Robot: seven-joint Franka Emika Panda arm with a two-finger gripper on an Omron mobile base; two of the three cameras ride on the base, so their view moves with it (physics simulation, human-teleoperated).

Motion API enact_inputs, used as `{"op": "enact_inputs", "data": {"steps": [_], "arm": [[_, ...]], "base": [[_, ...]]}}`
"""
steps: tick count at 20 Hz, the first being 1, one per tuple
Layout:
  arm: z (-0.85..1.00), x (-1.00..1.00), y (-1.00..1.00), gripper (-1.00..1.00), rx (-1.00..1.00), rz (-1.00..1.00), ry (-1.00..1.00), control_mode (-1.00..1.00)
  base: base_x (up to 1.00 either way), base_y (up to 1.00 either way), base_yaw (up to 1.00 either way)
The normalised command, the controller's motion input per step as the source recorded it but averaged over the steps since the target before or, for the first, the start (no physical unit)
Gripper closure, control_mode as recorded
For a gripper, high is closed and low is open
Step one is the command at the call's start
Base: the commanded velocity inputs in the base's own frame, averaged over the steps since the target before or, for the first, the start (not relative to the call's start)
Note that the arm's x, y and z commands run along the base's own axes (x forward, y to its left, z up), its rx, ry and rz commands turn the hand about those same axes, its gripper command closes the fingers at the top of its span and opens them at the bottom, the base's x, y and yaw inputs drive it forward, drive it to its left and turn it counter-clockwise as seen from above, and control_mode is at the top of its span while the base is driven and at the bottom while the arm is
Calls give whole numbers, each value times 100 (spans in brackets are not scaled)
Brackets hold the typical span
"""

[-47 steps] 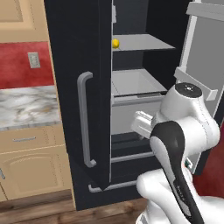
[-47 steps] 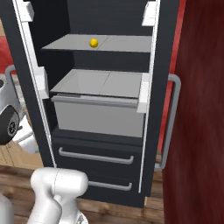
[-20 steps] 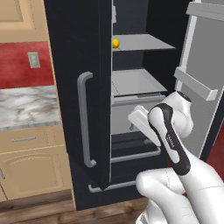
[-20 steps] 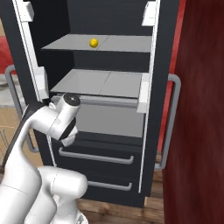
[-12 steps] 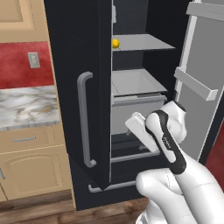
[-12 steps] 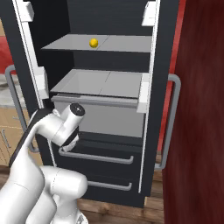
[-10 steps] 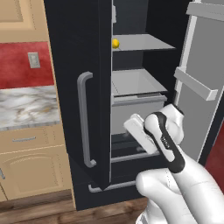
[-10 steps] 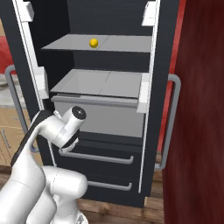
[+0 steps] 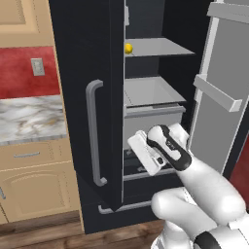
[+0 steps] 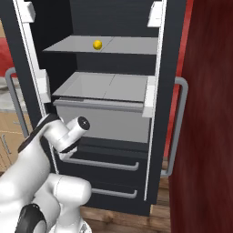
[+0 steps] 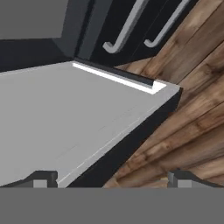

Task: Retrieve a lemon from the fridge and place it on the cutting board with the fish.

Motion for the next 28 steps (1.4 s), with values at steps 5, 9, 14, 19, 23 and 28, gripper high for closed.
{"op": "enact_inputs", "data": {"steps": [5,9,14,19,23,28], "arm": [[-14,53,27,-100,9,-1,20,-100],[-13,30,41,-100,8,0,20,-100],[-8,6,53,-100,7,0,15,-100],[-11,-16,59,-100,6,0,9,-100],[-14,-55,71,-100,3,0,2,-100],[-8,-52,82,-100,0,0,0,-100]], "base": [[0,0,0],[0,0,0],[0,0,0],[0,0,0],[0,0,0],[0,0,0]]}}
